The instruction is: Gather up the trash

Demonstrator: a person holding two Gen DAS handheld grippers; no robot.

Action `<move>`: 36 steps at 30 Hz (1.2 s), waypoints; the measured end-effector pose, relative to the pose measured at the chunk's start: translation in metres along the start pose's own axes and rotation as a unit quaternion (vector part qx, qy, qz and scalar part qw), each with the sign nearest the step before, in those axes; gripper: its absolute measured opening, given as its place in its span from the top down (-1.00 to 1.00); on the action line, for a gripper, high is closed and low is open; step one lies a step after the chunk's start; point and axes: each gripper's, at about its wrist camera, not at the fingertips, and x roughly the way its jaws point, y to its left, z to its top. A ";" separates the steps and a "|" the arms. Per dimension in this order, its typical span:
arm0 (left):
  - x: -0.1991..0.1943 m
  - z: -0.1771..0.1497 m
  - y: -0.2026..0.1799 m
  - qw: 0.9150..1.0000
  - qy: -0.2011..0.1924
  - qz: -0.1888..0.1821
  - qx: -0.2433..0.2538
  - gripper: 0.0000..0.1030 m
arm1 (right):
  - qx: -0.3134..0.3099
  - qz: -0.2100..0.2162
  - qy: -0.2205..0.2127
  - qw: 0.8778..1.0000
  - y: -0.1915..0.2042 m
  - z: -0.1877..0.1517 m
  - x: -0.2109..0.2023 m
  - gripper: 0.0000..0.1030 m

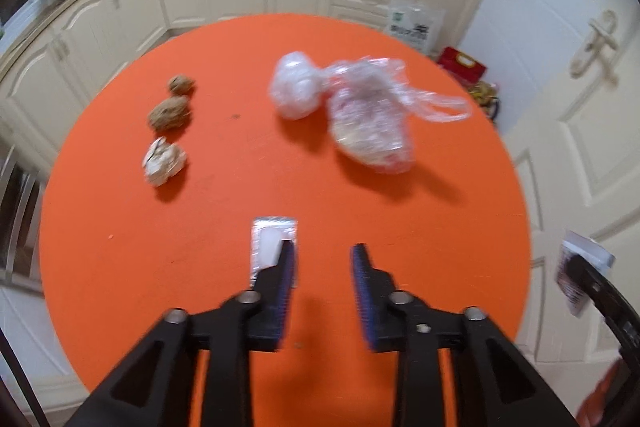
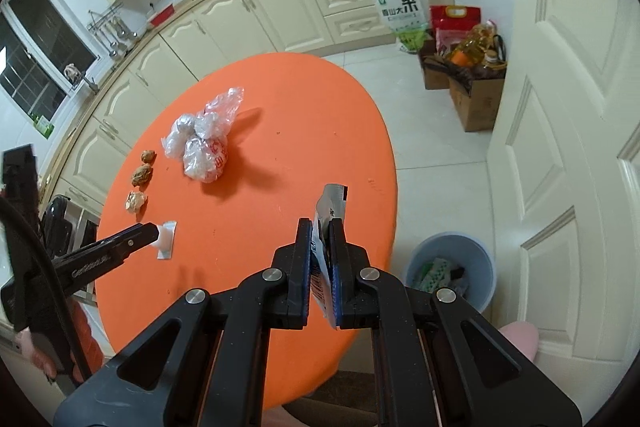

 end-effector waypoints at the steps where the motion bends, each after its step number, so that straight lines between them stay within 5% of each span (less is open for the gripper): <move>1: 0.002 0.000 0.003 1.000 0.003 0.000 -0.007 0.24 | -0.001 0.000 0.001 1.000 0.001 -0.001 0.000 0.83; 8: 0.025 0.006 0.006 0.999 0.016 0.013 -0.024 0.20 | -0.001 0.004 0.013 1.000 0.004 -0.004 0.009 0.83; 12: 0.044 0.006 0.009 0.998 0.029 0.044 -0.021 0.65 | -0.002 0.005 0.022 1.000 0.005 -0.003 0.017 0.83; 20: 0.034 0.005 0.008 0.999 0.013 0.035 -0.026 0.68 | -0.001 0.014 0.027 1.000 0.002 -0.001 0.021 0.83; 36: 0.014 -0.003 -0.081 0.998 0.000 -0.015 0.054 0.70 | 0.058 -0.001 -0.010 0.998 -0.061 -0.016 -0.027 0.83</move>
